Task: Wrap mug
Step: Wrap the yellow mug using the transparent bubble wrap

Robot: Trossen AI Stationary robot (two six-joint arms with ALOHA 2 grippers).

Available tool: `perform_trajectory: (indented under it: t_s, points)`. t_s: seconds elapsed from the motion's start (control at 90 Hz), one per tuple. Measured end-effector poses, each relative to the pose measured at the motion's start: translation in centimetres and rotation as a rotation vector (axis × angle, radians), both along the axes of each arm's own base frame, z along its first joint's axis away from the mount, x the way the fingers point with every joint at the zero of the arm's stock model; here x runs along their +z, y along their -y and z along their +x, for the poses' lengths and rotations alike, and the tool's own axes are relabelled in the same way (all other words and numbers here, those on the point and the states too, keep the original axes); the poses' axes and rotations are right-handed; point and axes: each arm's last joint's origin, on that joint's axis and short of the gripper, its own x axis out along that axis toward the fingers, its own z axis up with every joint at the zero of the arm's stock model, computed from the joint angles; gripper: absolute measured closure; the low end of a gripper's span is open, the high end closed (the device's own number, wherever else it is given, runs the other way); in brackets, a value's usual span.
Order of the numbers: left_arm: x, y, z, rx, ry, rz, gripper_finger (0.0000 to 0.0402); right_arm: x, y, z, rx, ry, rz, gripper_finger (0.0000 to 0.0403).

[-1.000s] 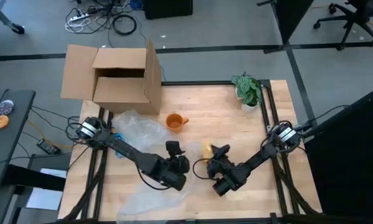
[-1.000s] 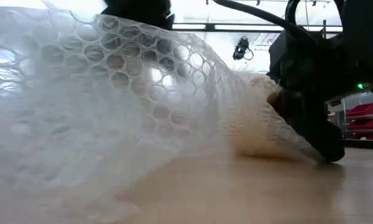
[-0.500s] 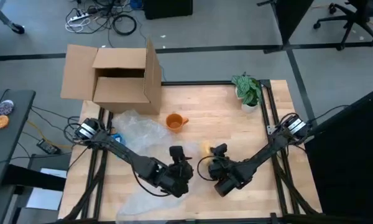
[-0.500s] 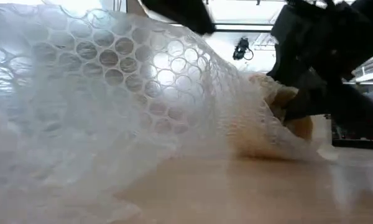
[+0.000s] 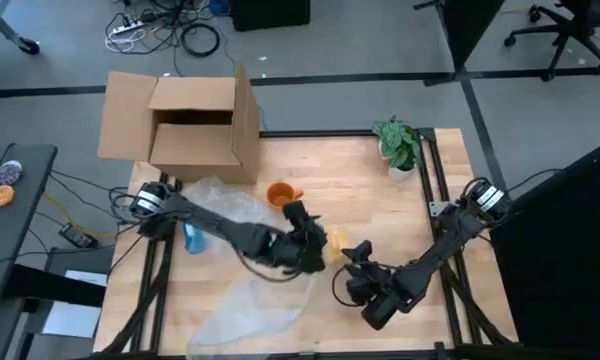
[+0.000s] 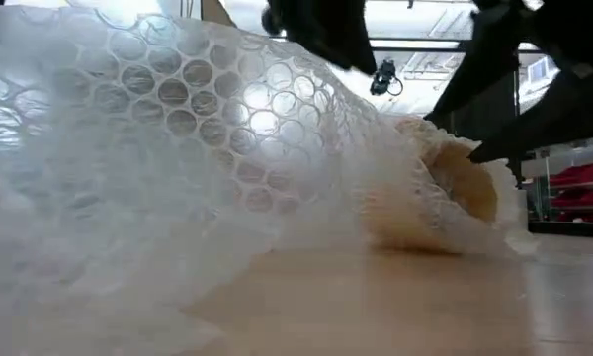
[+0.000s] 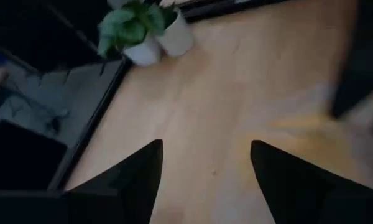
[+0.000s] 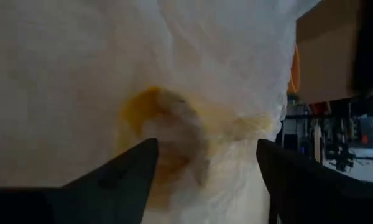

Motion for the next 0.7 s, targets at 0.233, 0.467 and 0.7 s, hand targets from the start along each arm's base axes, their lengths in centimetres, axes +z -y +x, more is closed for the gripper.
perform_trajectory:
  t_s: [0.233, 0.467, 0.7]
  points:
    - [-3.8, 1.0, 1.6, -0.080, -0.050, -0.126, 0.0172, 0.0, -0.7, -2.4, -0.044, 0.050, -0.007, 0.0171]
    - [-4.7, 3.7, 1.9, -0.151, 0.001, -0.154, 0.0172, -0.2, 0.7, -3.8, -0.206, 0.108, 0.051, 0.0174]
    - [-4.5, 4.3, 1.8, -0.157, 0.030, -0.152, 0.0172, -2.9, 2.0, -3.5, -0.276, 0.154, 0.163, 0.0174]
